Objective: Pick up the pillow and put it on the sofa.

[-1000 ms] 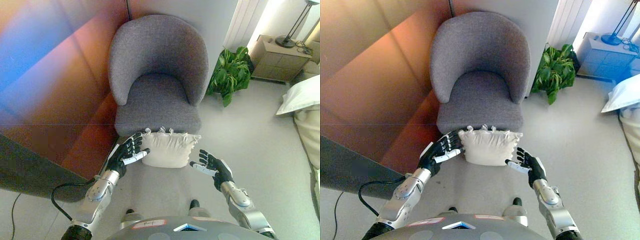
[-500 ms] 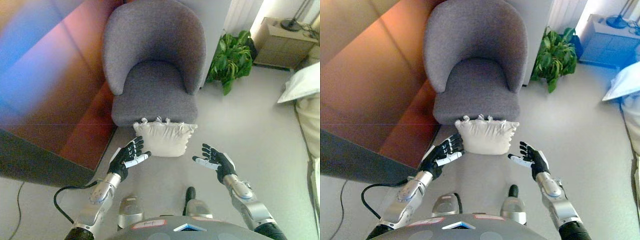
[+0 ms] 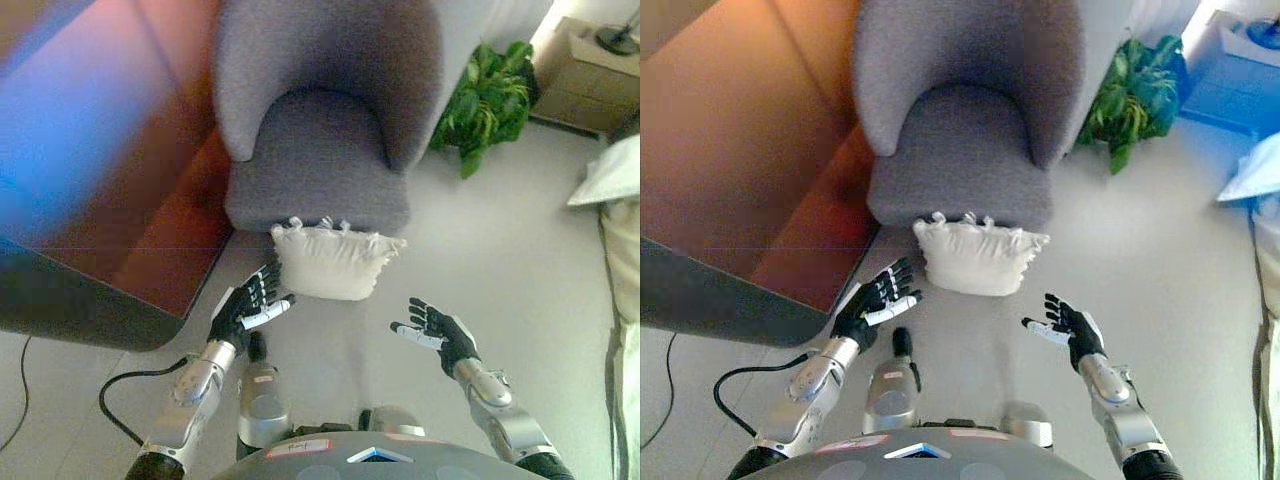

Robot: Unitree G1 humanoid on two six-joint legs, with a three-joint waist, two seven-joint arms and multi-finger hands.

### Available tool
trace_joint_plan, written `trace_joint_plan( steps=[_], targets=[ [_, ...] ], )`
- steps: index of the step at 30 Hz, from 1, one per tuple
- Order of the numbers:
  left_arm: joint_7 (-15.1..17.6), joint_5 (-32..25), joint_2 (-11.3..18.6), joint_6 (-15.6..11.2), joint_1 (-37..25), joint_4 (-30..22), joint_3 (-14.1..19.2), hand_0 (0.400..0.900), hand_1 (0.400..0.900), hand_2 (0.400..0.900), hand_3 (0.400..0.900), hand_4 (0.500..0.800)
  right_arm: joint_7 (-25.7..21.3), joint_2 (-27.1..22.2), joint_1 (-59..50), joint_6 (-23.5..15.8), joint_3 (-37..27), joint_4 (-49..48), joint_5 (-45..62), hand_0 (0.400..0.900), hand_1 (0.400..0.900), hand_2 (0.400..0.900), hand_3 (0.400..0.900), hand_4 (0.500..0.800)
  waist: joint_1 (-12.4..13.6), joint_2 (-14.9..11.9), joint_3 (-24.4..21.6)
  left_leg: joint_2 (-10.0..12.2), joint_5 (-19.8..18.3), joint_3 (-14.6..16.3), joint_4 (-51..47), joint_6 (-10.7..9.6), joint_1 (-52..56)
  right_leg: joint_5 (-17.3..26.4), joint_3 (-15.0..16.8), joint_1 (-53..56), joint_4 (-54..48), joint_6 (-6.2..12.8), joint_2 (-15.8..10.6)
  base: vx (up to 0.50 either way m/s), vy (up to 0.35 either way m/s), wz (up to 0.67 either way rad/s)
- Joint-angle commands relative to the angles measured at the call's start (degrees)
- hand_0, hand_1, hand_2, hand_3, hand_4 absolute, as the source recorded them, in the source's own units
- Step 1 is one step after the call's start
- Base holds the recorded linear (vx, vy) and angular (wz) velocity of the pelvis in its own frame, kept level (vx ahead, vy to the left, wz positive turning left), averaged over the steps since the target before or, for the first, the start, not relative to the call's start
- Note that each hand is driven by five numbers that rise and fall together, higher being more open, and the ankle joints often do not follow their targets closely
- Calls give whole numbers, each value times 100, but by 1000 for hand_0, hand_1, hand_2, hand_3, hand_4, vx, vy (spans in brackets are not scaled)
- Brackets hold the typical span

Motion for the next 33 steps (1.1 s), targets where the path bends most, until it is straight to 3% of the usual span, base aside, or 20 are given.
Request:
trace_joint_plan(
  steps=[1, 3, 7, 9, 12, 15, 17, 22, 25, 29, 33],
  targets=[
    [-210, 172, 485, -413, 7, -939, 353, 900, 900, 900, 900, 800, -133, 68, 158, -363, -45, -1140, -49, 900, 900, 900, 900, 800, -90, -64, -679, -504, 97, -69, -364, 650, -368, 2146, -716, 205, 1820, 638, -872, 416, 348, 11],
    [-120, 227, 524, -302, -113, -922, 332, 900, 900, 900, 900, 800, -411, 181, -16, -327, 68, -1064, -47, 900, 900, 900, 900, 800, -132, 19, -667, -673, -72, 1, -380, 757, -89, 2047, -776, -447, 2107, 486, -881, 365, 242, 14],
    [-298, 190, 535, -191, -255, -939, 319, 900, 900, 900, 900, 800, -620, 260, -163, -489, 192, -951, -245, 900, 900, 900, 900, 800, -215, 147, -607, -775, -74, -86, -654, 743, 305, 1476, -1121, -993, 1297, 223, -429, 261, 12, 19],
    [-299, 190, 547, -186, -357, -893, 267, 900, 900, 900, 900, 800, -762, 179, -228, -591, 173, -764, -653, 900, 900, 900, 900, 800, -346, 154, -504, -771, -124, -83, -783, 640, 658, 1788, -1305, -1273, 378, 269, -456, 297, -121, 33],
    [-219, 149, 585, -170, -404, -900, 220, 900, 900, 900, 900, 800, -983, 6, -240, -588, 136, -662, -1254, 900, 900, 900, 900, 800, -504, 111, -415, -727, -267, -16, -805, 532, 897, 2182, -1268, -1415, -426, 388, -549, 267, -133, 45],
    [-110, 140, 672, -200, -454, -885, 79, 900, 900, 900, 900, 800, -1439, -218, -265, -403, 131, -566, -2059, 900, 900, 900, 900, 800, -746, -34, -385, -754, -622, -155, -770, 478, 1099, 2939, -791, -1826, -1334, 618, -756, 349, -192, 89],
    [-99, 155, 708, -226, -378, -900, 116, 900, 900, 900, 900, 800, -1717, -342, -247, -300, 90, -604, -2624, 900, 900, 900, 900, 800, -788, -80, -348, -725, -797, -298, -750, 511, 1243, 3130, -673, -1912, -1312, 689, -873, 382, -244, 79],
    [-49, 54, 708, -244, -58, -1051, 358, 900, 900, 900, 900, 800, -1878, -614, -331, 147, 14, -513, -3532, 900, 900, 900, 900, 800, -622, -95, -356, -308, -893, -227, -418, 310, 1361, 2800, -1186, -1553, -1348, 689, -914, 296, -216, 45],
    [-298, -53, 691, -226, 84, -1245, 487, 900, 900, 900, 900, 800, -1939, -801, -396, 401, -22, -468, -3921, 900, 900, 900, 900, 800, -552, -32, -314, -79, -776, -111, -449, 182, 1442, 2586, -1471, -1480, -1235, 608, -843, 194, -121, 55],
    [-428, -195, 738, -410, -200, -1320, 445, 900, 900, 900, 900, 800, -2092, -1010, -984, 691, 67, -165, -4181, 900, 900, 900, 900, 800, -475, 97, -29, 127, -719, -229, -157, 88, 1022, 2386, -1573, -1976, -629, 502, -924, -36, -69, 55],
    [-341, -258, 809, -661, -547, -1374, 358, 900, 900, 900, 900, 800, -2222, -1145, -1524, 843, 171, -147, -4299, 900, 900, 900, 900, 800, -441, 154, 440, 193, -884, -481, 392, 102, 529, 2361, -1436, -2631, -5, 506, -1259, -86, -38, 30]
  ],
)
